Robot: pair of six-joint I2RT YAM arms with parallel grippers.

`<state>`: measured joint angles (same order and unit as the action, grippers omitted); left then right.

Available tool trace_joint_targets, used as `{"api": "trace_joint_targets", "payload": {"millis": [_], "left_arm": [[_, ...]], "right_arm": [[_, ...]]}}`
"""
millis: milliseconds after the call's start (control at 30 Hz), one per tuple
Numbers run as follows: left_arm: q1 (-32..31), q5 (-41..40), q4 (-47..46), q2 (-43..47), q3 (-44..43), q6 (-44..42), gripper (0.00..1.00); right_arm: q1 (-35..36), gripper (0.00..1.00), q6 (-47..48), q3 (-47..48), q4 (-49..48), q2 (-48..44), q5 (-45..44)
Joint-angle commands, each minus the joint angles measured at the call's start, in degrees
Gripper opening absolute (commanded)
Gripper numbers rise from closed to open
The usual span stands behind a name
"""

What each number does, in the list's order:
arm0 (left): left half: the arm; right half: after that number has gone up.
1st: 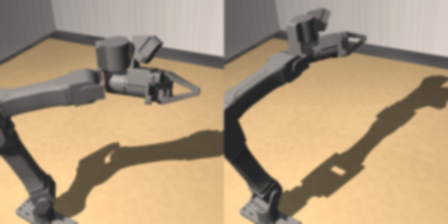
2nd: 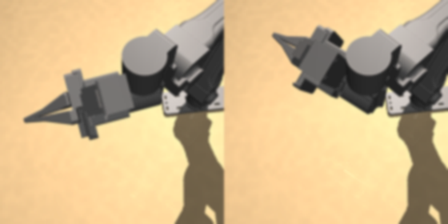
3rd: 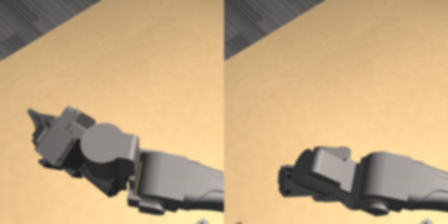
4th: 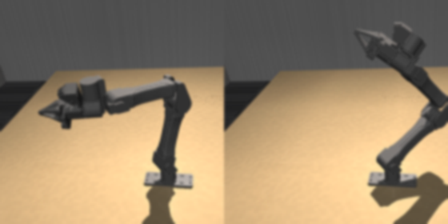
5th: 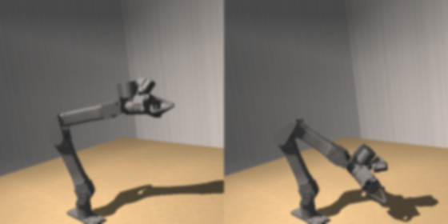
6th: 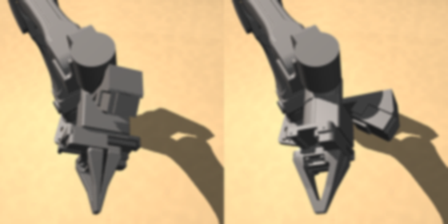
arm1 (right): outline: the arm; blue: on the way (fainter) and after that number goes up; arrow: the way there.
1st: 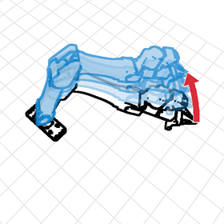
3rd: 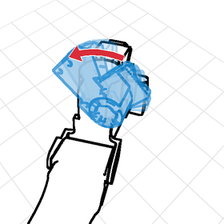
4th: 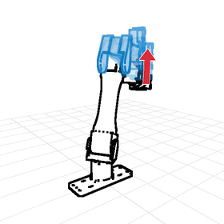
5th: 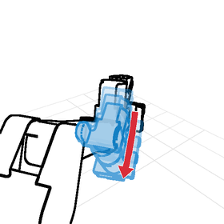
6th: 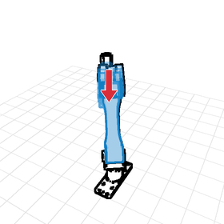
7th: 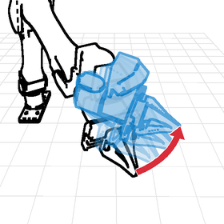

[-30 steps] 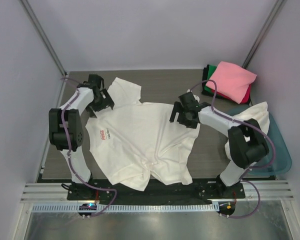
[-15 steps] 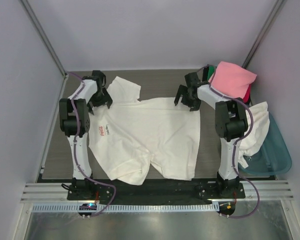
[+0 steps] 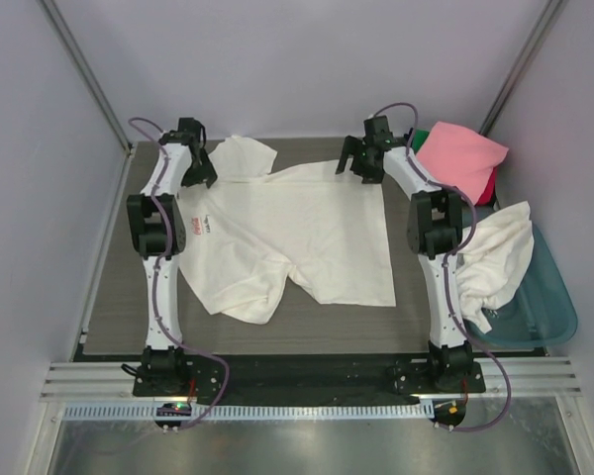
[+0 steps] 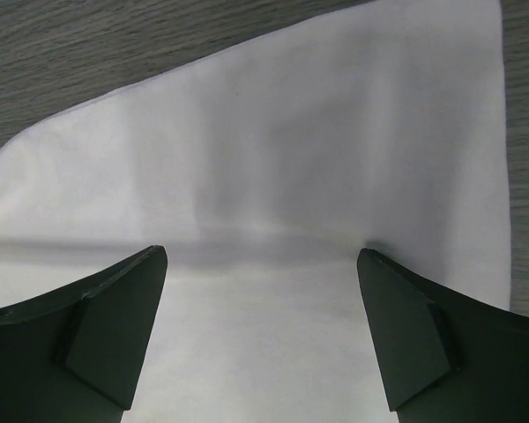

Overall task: Fold and stack the t-shirts
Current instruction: Flatten the tshirt out

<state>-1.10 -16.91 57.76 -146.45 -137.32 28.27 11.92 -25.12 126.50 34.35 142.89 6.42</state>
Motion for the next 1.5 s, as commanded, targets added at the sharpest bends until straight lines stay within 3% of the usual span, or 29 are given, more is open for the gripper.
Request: {"api": "trace_joint_targets", "payload": {"millis": [0, 100, 233, 367, 567, 733, 1167, 1467], "left_arm": [[-0.2, -2.0, -0.5, 13.6, 8.6, -0.3, 1.0], [-0.7, -1.6, -1.7, 26.4, 18.1, 2.3, 1.0], [-1.8, 0.1, -3.4, 42.1, 41.3, 6.1, 0.98], [-5.6, 2.1, -2.6, 55.6, 59.6, 7.2, 0.96], [-19.6, 8.7, -4.2, 75.5, 83.7, 16.9, 0.89], [-27.3, 12.1, -9.0, 86.3, 95.5, 27.0, 0.84], [-33.3, 10.7, -19.0, 80.9, 104.2, 37.2, 0.72], [-35.1, 4.5, -22.6, 76.8, 105.7, 40.5, 0.5]], "right_arm": [[1.0, 0.96, 2.8, 0.3, 2.1, -5.2, 0.0], [2.8, 0.96, 3.0, -6.7, 2.0, -13.8, -2.5], [5.0, 0.96, 1.0, -22.0, 0.8, -27.6, -6.1], [6.1, 0.96, -5.2, -47.4, -2.0, -45.6, -8.2], [10.0, 0.96, -13.5, -73.8, -4.0, -63.9, -7.8], [10.9, 0.96, -16.2, -84.4, -4.0, -76.5, -7.2], [11.1, 0.96, -16.9, -91.3, -7.5, -78.7, -3.9], [11.1, 0.97, -16.7, -93.0, -11.8, -76.6, -1.1]]}}
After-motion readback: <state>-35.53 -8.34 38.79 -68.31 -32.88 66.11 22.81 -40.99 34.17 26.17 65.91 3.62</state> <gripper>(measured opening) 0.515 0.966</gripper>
